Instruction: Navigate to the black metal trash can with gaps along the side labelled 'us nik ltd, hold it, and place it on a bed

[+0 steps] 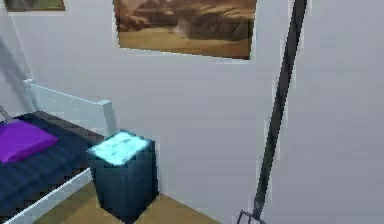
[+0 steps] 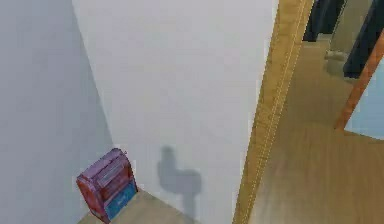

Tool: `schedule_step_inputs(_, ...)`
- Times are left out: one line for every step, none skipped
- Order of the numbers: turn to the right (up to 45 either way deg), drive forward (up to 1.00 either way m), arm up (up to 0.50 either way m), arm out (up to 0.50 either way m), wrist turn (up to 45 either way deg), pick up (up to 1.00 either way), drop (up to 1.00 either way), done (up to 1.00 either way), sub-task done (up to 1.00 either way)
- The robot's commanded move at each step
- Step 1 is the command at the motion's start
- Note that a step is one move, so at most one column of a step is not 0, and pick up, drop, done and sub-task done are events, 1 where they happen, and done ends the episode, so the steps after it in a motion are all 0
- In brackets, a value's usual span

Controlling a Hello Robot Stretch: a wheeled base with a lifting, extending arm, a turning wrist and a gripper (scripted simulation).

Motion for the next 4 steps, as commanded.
schedule_step_inputs(45.0,0.0,0.0,0.0,0.0,0.0,0.0,0.0,0.0)
schedule_step_inputs(45.0,0.0,0.0,0.0,0.0,0.0,0.0,0.0,0.0)
schedule_step_inputs(45.0,0.0,0.0,0.0,0.0,0.0,0.0,0.0,0.0)
schedule_step_inputs(21.0,0.0,0.0,0.0,0.0,0.0,0.0,0.0,0.0)
